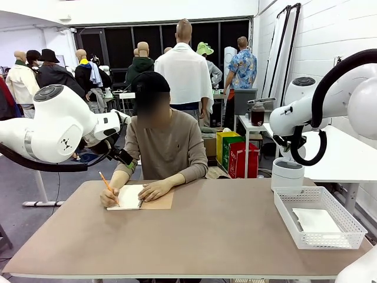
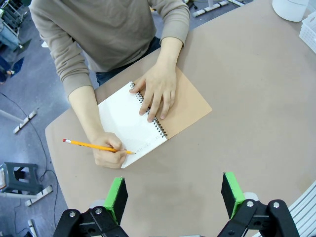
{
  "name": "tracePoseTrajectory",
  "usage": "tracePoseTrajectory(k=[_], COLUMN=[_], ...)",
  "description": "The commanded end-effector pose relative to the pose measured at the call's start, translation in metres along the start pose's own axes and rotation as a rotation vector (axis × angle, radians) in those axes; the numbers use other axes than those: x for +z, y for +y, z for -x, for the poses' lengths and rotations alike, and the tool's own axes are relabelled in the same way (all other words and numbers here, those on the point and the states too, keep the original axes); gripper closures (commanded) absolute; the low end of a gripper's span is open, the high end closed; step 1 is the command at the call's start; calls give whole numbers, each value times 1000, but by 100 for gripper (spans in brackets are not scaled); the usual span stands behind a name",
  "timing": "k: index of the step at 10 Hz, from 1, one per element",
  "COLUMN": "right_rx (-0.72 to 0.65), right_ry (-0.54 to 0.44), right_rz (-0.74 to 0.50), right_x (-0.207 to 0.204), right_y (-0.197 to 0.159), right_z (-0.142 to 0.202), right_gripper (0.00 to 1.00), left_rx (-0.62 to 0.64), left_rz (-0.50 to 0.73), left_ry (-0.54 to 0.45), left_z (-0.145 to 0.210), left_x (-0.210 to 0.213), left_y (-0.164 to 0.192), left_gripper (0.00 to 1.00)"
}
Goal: Sort the paper based on its condition.
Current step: If a person hands you a paper, place it in the Organizing basket , and if it's crumpled, put it in the Trash can.
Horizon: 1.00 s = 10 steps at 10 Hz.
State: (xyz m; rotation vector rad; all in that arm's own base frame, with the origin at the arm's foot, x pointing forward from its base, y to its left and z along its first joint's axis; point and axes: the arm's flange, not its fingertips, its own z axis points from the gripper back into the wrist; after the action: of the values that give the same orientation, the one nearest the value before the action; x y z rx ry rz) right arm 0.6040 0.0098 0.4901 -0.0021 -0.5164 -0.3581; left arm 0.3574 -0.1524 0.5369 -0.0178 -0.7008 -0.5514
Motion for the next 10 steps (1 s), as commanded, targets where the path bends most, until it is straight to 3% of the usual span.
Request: tracePoseTrajectory(k=[1, 10], right_rx=[-15, -22], right_ry=[-22, 9], right_rz=[49, 83], right_x=[-14, -61], right_y=[8, 6], right_z=[-9, -15], right_gripper=[100, 100], left_rx=[-3, -3], left_rz=[0, 0], left_ry=[0, 0], left_z=[0, 0], left_x=[0, 0], left_y=[1, 1], left_gripper=[0, 0])
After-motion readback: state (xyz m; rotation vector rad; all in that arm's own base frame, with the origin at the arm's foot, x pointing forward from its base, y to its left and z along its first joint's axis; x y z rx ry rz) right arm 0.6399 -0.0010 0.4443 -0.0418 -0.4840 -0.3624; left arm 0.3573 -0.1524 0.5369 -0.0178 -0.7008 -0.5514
